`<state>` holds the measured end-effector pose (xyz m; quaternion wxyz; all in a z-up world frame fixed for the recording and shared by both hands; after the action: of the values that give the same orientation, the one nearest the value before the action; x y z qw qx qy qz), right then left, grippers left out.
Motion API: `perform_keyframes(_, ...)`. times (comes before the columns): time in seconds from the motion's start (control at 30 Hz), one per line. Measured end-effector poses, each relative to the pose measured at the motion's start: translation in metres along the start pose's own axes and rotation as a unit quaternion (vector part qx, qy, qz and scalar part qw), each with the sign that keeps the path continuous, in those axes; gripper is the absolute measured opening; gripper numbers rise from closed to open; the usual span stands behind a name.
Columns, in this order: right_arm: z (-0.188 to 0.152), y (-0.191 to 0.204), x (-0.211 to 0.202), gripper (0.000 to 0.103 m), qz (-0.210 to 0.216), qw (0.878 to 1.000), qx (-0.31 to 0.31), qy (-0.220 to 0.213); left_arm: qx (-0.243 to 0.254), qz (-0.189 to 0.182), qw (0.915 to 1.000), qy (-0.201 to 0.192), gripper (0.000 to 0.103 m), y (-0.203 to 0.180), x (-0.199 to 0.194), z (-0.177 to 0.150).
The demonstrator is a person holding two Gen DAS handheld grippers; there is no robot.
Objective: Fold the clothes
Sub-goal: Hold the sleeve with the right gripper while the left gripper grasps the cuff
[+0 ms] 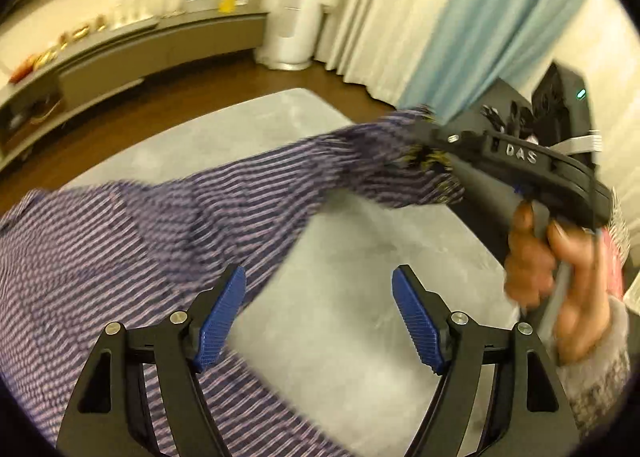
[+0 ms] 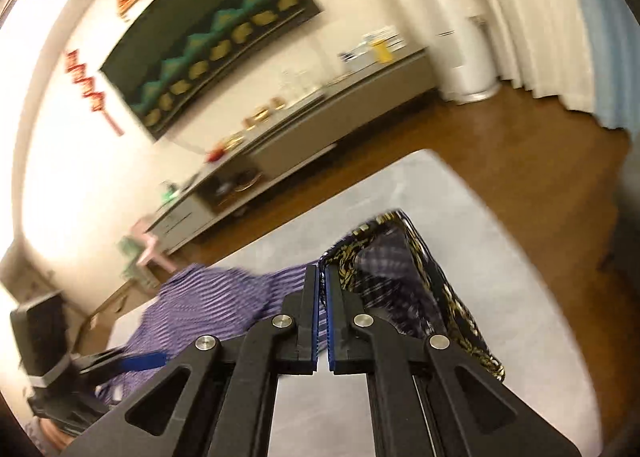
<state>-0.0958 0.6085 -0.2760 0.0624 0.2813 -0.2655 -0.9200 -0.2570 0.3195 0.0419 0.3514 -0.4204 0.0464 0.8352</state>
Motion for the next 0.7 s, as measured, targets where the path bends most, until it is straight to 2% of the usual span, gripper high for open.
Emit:
perform_keyframes(0.17,-0.017,0.039,-0.009,0.004,0.052,0.997,-0.034,0.043,0.043,0.016,0.9988,-0.016,0.078,-0.038,0.027,0.007)
perform_keyframes(0.27,-0.023,0.047,0.003,0.006,0.074,0.993,-0.059,0.069,0.048,0.041,0.9976,-0.028,0.078,-0.035,0.035,-0.001)
perform_keyframes(0.3,-0.028,0.049,0.007,0.01,0.076,0.992,-0.07,0.075,0.037,0.043,0.9982,-0.022,0.078,-0.028,0.041,-0.008)
perform_keyframes(0.33,-0.031,0.048,0.01,0.027,0.078,0.991,-0.073,0.08,0.027,0.042,0.9986,-0.015,0.078,-0.02,0.044,-0.014)
perform_keyframes(0.37,-0.03,0.04,0.011,0.036,0.082,0.992,-0.056,0.083,0.016,0.042,0.999,-0.008,0.078,-0.012,0.048,-0.021)
perform_keyframes(0.4,-0.029,0.032,0.011,0.04,0.088,0.992,-0.04,0.084,0.007,0.042,0.9991,-0.001,0.078,-0.003,0.053,-0.026)
perform_keyframes(0.5,-0.023,0.016,0.007,0.04,0.111,0.991,0.001,0.081,-0.004,0.051,0.9986,0.013,0.078,0.013,0.064,-0.034)
perform_keyframes(0.57,-0.023,0.001,-0.006,0.039,0.106,0.991,0.02,0.077,-0.001,0.056,0.9984,0.014,0.078,0.014,0.067,-0.036)
perform_keyframes(0.7,-0.025,-0.023,-0.024,0.04,0.096,0.991,0.041,0.078,0.031,0.043,0.9986,0.002,0.078,-0.013,0.072,-0.028)
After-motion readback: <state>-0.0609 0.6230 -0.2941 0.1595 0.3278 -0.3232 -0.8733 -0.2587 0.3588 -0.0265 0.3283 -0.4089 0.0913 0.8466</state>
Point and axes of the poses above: each gripper's, at about its wrist camera, not at the fingertips, and x roughly the way its jaws point, y to its left, z to its top, the point moved 10 cm from there along x, roughly the way its jaws point, and after that the axes turned 5 degrees about -y, right-handed, at the moved point
